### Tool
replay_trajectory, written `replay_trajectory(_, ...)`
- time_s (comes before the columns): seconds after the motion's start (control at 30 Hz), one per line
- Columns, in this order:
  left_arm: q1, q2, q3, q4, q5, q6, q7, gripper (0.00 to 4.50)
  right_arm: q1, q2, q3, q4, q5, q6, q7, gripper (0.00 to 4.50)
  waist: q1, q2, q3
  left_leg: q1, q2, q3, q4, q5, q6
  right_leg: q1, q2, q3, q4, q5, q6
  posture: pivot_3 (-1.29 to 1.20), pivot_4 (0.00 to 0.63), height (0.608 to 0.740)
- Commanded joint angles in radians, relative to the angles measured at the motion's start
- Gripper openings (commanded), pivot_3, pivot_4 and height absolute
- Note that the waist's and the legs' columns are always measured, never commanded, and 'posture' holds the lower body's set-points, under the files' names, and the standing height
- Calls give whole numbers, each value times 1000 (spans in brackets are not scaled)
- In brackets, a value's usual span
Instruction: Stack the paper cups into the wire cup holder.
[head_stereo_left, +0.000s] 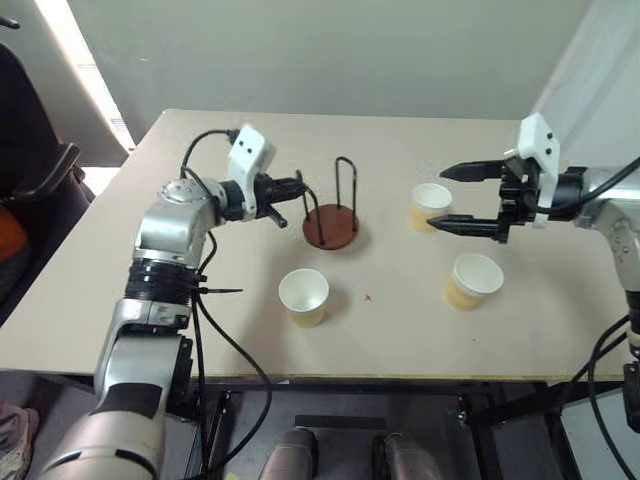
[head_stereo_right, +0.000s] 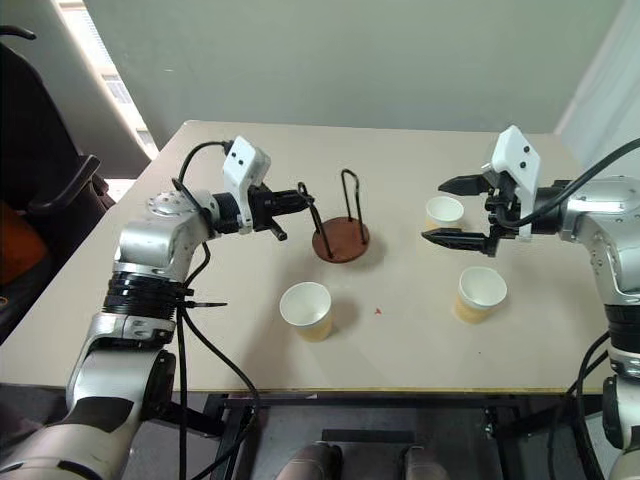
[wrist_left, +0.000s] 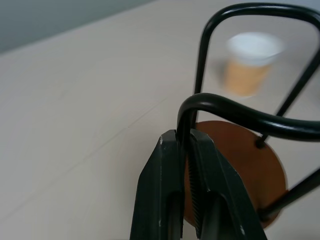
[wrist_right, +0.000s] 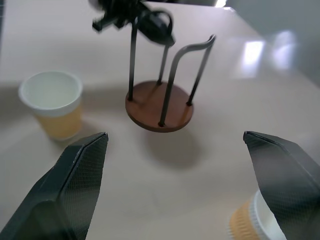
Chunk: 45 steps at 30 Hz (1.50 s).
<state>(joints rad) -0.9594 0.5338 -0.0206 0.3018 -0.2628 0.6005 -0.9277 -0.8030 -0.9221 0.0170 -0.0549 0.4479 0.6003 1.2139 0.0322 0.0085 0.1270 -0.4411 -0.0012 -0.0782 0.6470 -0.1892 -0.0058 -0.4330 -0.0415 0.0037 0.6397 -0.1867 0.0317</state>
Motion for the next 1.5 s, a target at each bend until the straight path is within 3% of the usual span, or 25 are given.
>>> replay_trajectory(0.03, 30, 17, -49, -238, -71, 95, -65, 35, 50, -76, -28, -76, 55, 13, 115, 4500, 3, 0, 0, 0, 0, 0, 0, 0, 0, 0, 0, 0, 0, 0, 0, 0, 150, 740)
replay_trajectory(0.23, 116, -2, -178, -436, -84, 180, -73, 35, 126, -122, -28, -140, 84, 49, 162, 4500, 1, 0, 0, 1, 0, 1, 1, -1, -1, 1, -1, 1, 0, -1, 1, 0, 150, 740)
replay_trajectory(0.63, 172, -52, -259, -360, -1, 131, 20, 35, 162, -136, -43, -182, 92, 67, 140, 4500, -2, 0, 0, 7, 0, 0, 1, -2, 10, 8, -1, 1, -2, -2, -3, 0, 150, 740)
replay_trajectory(0.8, 208, -18, -327, -369, 34, 140, -11, 35, 163, -137, -37, -188, 92, 68, 136, 4500, -1, 0, 0, 6, 0, 0, 1, -2, 10, 8, -1, 1, -5, 0, 1, 0, 150, 740)
replay_trajectory(0.9, 207, -24, -325, -363, 35, 152, -7, 803, 164, -143, -26, -186, 83, 63, 143, 4500, -1, 0, 0, 6, 0, 0, 1, -2, 9, 10, -1, 1, -6, 0, 1, 0, 150, 740)
replay_trajectory(1.17, 192, 1, -324, -374, 41, 125, -34, 3586, 186, -187, 22, -169, 1, 24, 157, 4500, 0, 0, 0, 5, 0, 0, 1, -3, 8, 10, -1, 1, -9, 1, 2, 0, 150, 740)
replay_trajectory(1.5, 143, 82, -234, -398, 8, 94, -99, 3586, 190, -235, 91, -101, -116, -48, 188, 4500, 0, 0, 0, 5, 0, 0, 1, -7, 12, 10, -1, 1, -10, 2, 4, 0, 150, 740)
